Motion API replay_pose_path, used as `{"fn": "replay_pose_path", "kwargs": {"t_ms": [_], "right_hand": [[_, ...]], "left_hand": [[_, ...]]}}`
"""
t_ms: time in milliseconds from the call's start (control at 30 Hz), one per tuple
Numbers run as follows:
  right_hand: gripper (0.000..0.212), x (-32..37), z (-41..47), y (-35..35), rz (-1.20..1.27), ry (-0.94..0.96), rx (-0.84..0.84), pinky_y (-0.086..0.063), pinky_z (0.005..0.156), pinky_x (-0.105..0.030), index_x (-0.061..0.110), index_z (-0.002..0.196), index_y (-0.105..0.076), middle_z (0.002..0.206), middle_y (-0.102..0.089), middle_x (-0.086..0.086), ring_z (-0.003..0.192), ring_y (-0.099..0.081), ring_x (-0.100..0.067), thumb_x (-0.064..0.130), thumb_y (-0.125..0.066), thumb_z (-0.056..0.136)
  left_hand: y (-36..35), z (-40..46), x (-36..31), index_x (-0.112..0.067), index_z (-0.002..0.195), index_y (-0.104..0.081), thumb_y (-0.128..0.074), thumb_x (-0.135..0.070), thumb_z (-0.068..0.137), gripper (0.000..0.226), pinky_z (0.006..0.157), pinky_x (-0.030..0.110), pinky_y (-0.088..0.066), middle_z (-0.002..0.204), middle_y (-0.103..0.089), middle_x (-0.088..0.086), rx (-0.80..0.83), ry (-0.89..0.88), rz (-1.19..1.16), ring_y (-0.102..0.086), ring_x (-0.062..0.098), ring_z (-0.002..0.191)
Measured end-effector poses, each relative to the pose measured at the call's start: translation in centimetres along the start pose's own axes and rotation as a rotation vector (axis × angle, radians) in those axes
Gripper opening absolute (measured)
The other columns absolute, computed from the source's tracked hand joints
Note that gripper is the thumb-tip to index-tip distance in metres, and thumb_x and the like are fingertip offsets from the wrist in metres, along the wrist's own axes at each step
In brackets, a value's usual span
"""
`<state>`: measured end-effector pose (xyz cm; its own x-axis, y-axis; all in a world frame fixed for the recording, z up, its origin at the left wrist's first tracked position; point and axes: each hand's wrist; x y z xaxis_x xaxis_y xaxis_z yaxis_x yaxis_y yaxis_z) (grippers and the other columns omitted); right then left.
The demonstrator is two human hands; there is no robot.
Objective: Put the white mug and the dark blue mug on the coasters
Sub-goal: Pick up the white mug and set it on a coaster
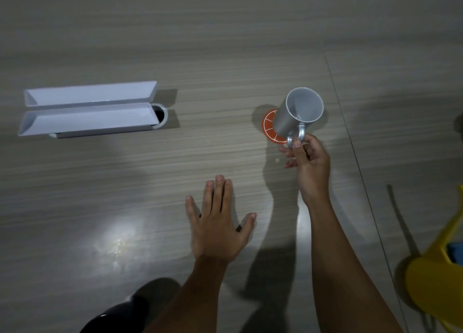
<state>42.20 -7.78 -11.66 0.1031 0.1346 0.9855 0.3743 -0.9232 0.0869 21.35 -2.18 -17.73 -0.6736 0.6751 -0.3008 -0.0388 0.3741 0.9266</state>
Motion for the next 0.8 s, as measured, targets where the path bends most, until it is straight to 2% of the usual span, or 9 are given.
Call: {"fn": "replay_pose_path", "kwargs": {"t_ms": [267,467,800], "right_hand": [[0.022,-1.2,0.3,-0.2,-0.017,-0.009,0.013,-0.053,0.056,-0.028,0.035,0.095,-0.068,0.083,-0.077,0.005,0.092,-0.075,-0.033,0.017,-0.056,0.098],[0.023,-1.3,0.2,-0.4,0.0,-0.003,0.014,-0.053,0.056,-0.027,0.036,0.097,-0.068,0.087,-0.075,0.001,0.092,-0.075,-0.033,0.016,-0.056,0.099],[0.024,-1.4,0.7,-0.5,-0.013,0.015,0.015,-0.053,0.057,-0.03,0.037,0.098,-0.068,0.085,-0.077,0.006,0.094,-0.075,-0.034,0.017,-0.055,0.099]], "left_hand": [[-0.1,0.0,0.0,-0.019,0.162,-0.01,-0.031,-0.074,0.092,0.091,0.121,0.068,-0.003,0.172,-0.006,0.001,0.002,0.01,-0.001,-0.001,0.021,0.158],[0.0,0.0,-0.1,-0.02,0.162,-0.008,-0.03,-0.074,0.092,0.091,0.121,0.067,-0.002,0.172,-0.004,0.0,-0.002,0.008,-0.009,0.001,0.021,0.158],[0.0,0.1,-0.1,-0.019,0.162,-0.01,-0.033,-0.074,0.093,0.091,0.121,0.068,-0.003,0.172,-0.006,0.0,0.002,0.01,-0.005,0.0,0.021,0.158]]}}
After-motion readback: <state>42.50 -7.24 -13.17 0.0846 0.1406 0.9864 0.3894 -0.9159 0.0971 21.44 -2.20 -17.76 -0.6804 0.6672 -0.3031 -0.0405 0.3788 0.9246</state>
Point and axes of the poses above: each hand's wrist, its own z-axis towards the middle knuckle, its own y-axis out of the back of the hand, x = y × z
